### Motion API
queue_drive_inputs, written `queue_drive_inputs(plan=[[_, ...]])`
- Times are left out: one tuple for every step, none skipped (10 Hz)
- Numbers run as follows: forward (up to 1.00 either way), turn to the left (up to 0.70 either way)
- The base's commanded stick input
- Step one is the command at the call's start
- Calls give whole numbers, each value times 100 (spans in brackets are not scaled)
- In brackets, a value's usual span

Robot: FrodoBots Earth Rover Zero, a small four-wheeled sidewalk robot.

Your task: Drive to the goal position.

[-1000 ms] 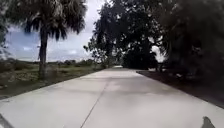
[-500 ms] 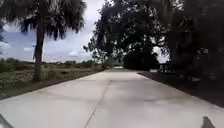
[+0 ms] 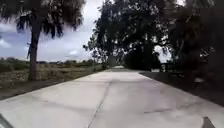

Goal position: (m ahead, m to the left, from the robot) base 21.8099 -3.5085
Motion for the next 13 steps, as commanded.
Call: queue_drive_inputs(plan=[[70, 0], [70, 0], [70, 0], [70, 0], [70, 0], [70, 0], [70, 0], [70, 0], [70, 0], [70, 0], [70, -23], [70, -35], [70, -35]])
